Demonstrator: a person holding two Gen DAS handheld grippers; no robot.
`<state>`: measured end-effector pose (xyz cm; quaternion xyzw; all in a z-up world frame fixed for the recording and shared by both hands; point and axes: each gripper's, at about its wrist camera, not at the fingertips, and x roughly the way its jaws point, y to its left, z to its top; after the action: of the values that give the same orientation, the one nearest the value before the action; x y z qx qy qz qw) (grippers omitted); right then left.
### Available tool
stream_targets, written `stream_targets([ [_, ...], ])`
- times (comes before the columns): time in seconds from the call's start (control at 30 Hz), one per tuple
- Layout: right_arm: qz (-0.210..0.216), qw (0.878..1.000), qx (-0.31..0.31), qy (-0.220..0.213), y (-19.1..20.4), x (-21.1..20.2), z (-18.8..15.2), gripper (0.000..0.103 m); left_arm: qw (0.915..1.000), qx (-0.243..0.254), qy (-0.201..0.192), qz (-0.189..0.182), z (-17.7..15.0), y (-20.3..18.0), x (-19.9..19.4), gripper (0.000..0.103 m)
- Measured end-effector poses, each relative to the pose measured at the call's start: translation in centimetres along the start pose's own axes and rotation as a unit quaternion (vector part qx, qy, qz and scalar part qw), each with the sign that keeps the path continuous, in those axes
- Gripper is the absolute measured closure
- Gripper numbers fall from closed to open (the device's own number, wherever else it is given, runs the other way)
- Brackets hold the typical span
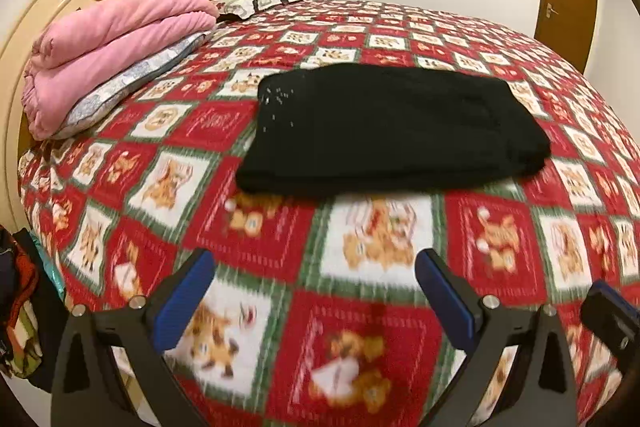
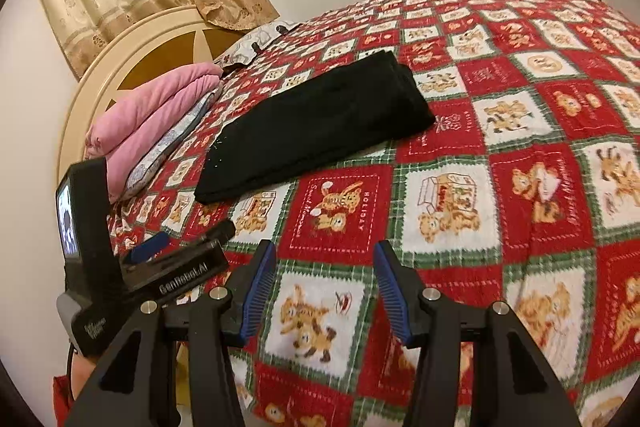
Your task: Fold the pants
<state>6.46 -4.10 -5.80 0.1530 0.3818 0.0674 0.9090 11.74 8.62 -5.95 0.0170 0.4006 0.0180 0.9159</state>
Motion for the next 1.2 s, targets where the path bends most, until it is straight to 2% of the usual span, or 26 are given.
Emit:
stream_targets([
  [0.13,0.0,1.0,-0.009,-0.023,0.8,-2.3,-0.6,0.05,1.0,0.003,-0.005,0.001,-1.2,-0.3,-1.7,0.0],
  [0.27,-0.005,0.997,-0.032,-0.07,2.0,-5.1,-0.8,0.049,0.999,0.011,-0.042,0.006,-1.7,-0.7,-4.8,0.0],
  [0.33,-0.005,0.994,-0.047,-0.103,2.7,-7.0,-1.0,0.045,0.9974,0.016,-0.07,0.009,-1.8,-0.8,-6.7,0.0],
  [0.4,-0.009,0.99,-0.057,-0.13,3.3,-8.6,-1.0,0.032,0.9955,0.013,-0.094,0.007,-2.0,-0.6,-8.6,0.0],
  [0.53,-0.012,0.978,-0.079,-0.193,4.7,-12.6,-1.5,0.029,0.9915,0.003,-0.13,-0.005,-2.2,-0.2,-11.8,0.0],
  [0.63,-0.012,0.972,-0.085,-0.218,5.3,-14.5,-2.0,0.023,0.9884,0.002,-0.152,-0.011,-2.7,-0.1,-14.0,0.0],
  [0.83,-0.016,0.97,-0.091,-0.226,5.7,-16.1,-2.9,0.022,0.9811,0.015,-0.192,0.011,-4.0,-0.4,-16.5,0.0],
  [1.2,-0.013,0.97,-0.099,-0.223,6.2,-15.9,-3.4,0.022,0.9805,0.007,-0.196,0.014,-4.4,-0.2,-17.0,0.0],
])
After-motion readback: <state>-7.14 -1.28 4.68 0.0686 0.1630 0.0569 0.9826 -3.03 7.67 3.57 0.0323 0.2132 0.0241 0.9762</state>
